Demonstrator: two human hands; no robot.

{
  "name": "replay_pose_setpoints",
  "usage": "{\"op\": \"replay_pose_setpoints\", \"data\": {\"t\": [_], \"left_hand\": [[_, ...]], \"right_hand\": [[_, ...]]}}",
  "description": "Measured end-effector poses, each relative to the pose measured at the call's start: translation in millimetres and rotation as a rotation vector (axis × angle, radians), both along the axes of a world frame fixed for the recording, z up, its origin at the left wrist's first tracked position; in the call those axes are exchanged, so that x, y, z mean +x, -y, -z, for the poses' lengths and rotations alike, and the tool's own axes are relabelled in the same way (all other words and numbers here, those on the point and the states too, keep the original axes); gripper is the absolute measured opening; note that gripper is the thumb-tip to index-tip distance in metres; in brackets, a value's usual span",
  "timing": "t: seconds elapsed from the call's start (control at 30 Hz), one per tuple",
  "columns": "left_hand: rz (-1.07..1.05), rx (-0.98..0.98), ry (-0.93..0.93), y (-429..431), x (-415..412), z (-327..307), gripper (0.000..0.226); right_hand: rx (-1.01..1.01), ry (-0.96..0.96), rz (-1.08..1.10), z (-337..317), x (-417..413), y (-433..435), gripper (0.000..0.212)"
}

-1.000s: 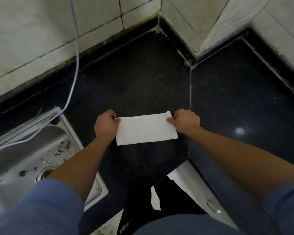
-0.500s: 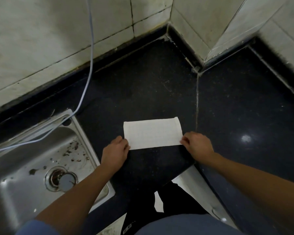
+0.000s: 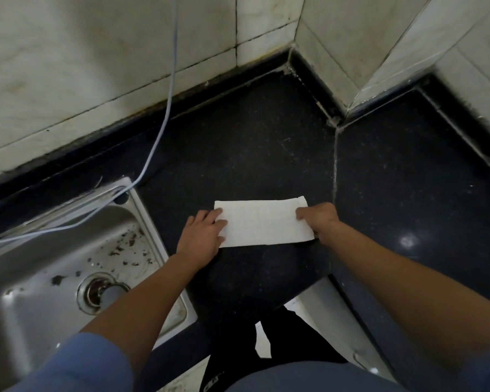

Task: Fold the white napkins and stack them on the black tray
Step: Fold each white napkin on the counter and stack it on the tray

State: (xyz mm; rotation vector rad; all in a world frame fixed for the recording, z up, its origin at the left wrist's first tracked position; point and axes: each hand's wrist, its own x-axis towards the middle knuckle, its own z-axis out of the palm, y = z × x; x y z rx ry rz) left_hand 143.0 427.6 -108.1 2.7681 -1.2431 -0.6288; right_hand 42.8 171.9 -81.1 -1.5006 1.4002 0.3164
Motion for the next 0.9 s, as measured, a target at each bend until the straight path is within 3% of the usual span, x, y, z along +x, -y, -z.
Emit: {"op": "replay_pose_setpoints", "data": {"t": [0.1,0.23,0.5,0.6,0.73,0.8,0.9], "left_hand": [[-0.007,0.005,-0.012,0.0,0.0,-2.7,0.045],[-0.158,-0.098,0.005,-14.4,-5.2,-7.5,0.04],[-0.371,-0.176,-0.004,-67.3,-11.3,-14.5,0.03],[-0.424,-0.175,-0.014,-84.6,-17.7,-14.2,0.031],[-0.441,-0.175,-0.014,-93.1,-22.5,-12.5,0.03],[-0.401,-0.2,0.0,-83.5,-20.2,-15.2,0.03],[-0.242,-0.216,0.016,-49.7,-14.3,-23.7,0.036]], "right_hand": [[0.179,0.07,0.092,-17.1,4.6,-1.8,0.027],[0.114,0.189,-0.098,-38.6,21.2,-22.6,0.01],[0.054,0.127,-0.413,-14.0,76.2,-107.1,0.02],[-0.035,0.073,-0.549,4.9,83.4,-126.1,0.018],[-0.166,0.028,-0.742,15.9,81.3,-136.5,0.038],[-0.24,0.072,-0.776,9.5,73.1,-130.7,0.031],[-0.558,0.166,-1.028,6.6,53.5,-107.8,0.04]]}}
